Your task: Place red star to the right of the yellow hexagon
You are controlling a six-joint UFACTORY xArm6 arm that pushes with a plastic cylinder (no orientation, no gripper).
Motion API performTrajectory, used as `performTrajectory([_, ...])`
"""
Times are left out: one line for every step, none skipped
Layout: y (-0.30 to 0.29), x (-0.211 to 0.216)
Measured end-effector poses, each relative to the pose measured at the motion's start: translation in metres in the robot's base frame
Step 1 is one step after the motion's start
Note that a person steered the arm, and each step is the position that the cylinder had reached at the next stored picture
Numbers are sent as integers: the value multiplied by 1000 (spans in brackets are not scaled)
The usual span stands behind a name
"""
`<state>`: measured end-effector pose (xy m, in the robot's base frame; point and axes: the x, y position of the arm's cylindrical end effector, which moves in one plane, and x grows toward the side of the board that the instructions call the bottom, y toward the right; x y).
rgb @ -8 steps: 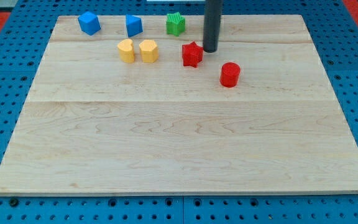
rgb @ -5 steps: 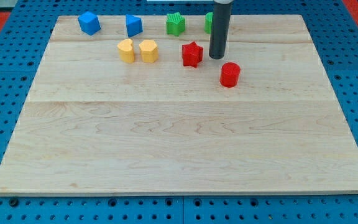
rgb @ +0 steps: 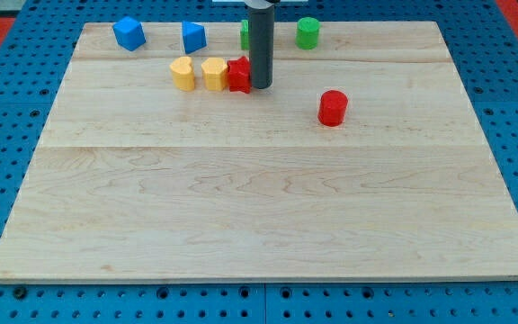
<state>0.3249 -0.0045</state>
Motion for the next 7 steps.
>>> performTrajectory([-1,4])
performTrajectory([-1,9])
performTrajectory([23,9])
performTrajectory([101,6])
performTrajectory([196,7])
performTrajectory([224,47])
performTrajectory([196,60])
